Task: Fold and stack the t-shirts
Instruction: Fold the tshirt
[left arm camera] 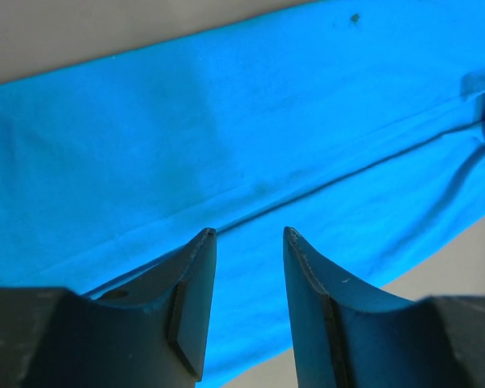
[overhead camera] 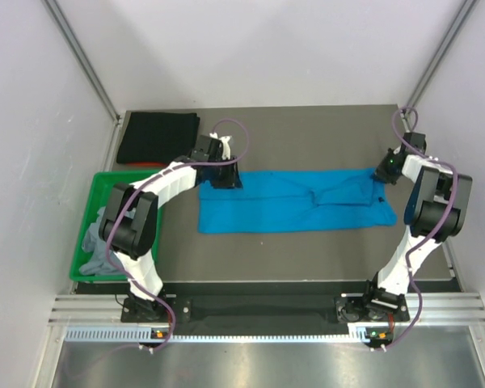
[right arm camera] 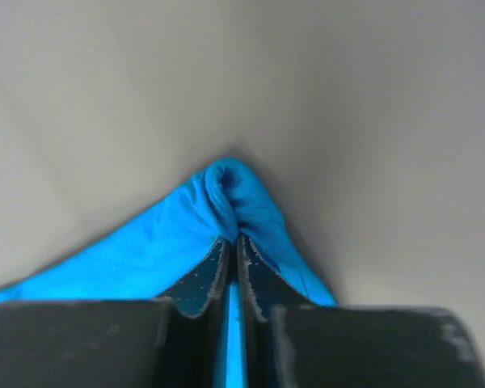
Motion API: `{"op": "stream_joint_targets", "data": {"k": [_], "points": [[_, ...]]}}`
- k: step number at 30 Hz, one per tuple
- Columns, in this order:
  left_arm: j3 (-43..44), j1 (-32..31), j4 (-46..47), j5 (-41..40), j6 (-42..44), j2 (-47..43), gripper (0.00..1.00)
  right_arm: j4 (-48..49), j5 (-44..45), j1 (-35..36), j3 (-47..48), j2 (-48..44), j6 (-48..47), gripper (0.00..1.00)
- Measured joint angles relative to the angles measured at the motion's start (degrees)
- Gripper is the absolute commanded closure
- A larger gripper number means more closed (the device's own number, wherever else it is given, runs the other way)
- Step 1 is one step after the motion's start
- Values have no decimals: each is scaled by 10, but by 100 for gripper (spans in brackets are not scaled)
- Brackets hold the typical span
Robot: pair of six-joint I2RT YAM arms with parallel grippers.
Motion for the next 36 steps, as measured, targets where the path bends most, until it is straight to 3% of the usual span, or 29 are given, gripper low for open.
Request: {"op": "stream_joint_targets", "data": {"k": [6,15,19,20,23,30,32,36], "points": [[-2,2,-2,-17,-9,0,54,12,-38,0,95,77,-3,100],[3,9,-59,-53,24,-10,50,18,-112,1,377,274,18,98],[-2,13,-74,-47,41,-20,49,17,-132,2,518,364,39,86],[-5,14,-75,-40,45,-22,49,18,-132,3,536,375,46,78],[-22,14,-71,-7,51,-27,51,18,-129,3,541,376,61,67],[-38,15,-78,21,54,-29,47,-6,-71,3,438,283,83,53],[-24,20,-86,15,57,-29,47,-22,-46,3,410,243,88,44],[50,45,-105,6,76,-23,46,-37,10,3,341,142,105,41]]}}
